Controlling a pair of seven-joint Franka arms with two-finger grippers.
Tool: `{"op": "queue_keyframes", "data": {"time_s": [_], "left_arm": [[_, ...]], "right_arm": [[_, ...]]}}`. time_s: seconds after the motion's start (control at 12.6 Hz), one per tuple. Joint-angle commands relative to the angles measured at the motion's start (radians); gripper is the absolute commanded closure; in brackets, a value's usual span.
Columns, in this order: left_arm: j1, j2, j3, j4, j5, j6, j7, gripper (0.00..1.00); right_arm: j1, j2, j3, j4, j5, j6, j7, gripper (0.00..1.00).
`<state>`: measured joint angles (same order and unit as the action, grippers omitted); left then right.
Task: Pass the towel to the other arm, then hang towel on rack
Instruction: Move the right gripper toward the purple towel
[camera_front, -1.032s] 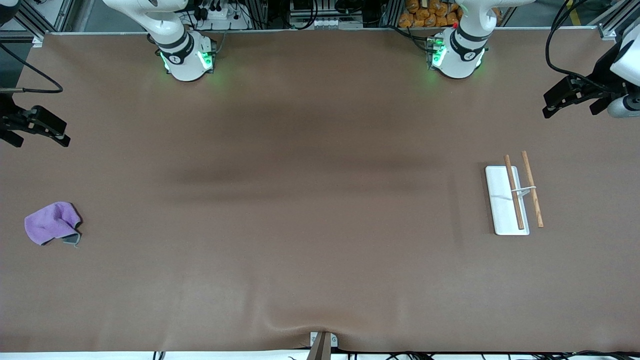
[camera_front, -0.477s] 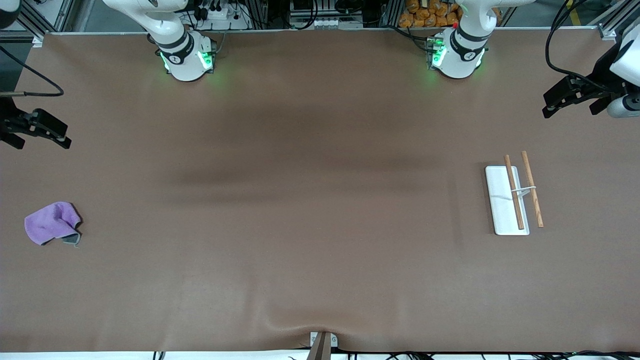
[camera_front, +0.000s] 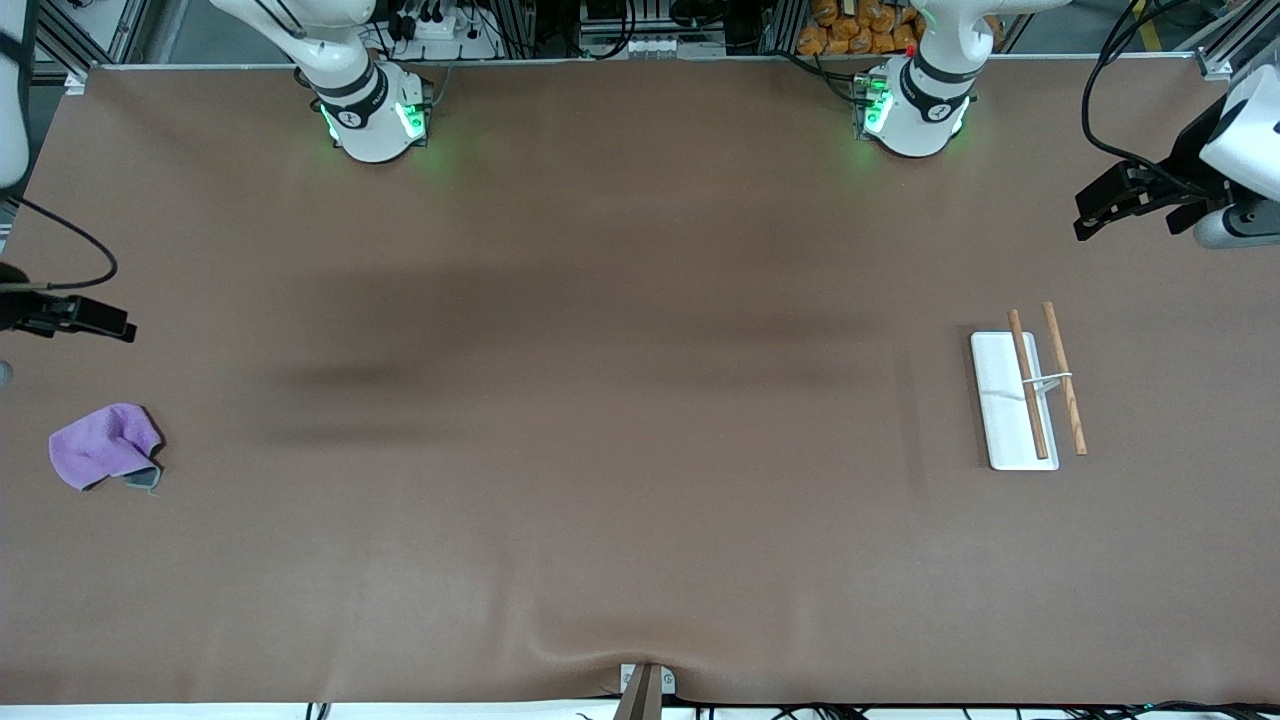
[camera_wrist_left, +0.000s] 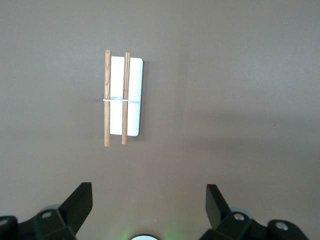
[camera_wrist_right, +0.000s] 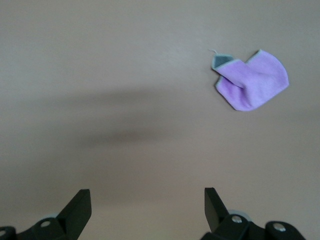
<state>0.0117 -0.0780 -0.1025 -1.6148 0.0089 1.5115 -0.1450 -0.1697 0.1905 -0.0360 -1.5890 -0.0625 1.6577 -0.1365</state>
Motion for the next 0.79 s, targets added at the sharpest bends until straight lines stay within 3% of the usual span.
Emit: {"op": "queue_keyframes", "data": {"time_s": [0.0, 0.32, 0.48, 0.71], "left_arm": [[0.002, -0.005, -0.003, -0.007, 0.01, -0.013, 0.01, 0.0], [0.002, -0.003, -0.003, -0.007, 0.008, -0.01, 0.012, 0.0], [0.001, 0.0, -0.003, -0.008, 0.008, -0.01, 0.012, 0.0], [-0.001, 0.006, -0.003, -0.007, 0.006, -0.007, 0.013, 0.0]], "right_arm": [[-0.06, 0.094, 0.01, 0.03, -0.086, 0.054, -0.044, 0.0], [-0.145, 0.216, 0.011, 0.027, -0.138, 0.284, -0.354, 0.0], [-0.203, 0.295, 0.011, 0.026, -0.137, 0.391, -0.441, 0.0], [-0.218, 0.337, 0.011, 0.018, -0.14, 0.49, -0.495, 0.0]]}}
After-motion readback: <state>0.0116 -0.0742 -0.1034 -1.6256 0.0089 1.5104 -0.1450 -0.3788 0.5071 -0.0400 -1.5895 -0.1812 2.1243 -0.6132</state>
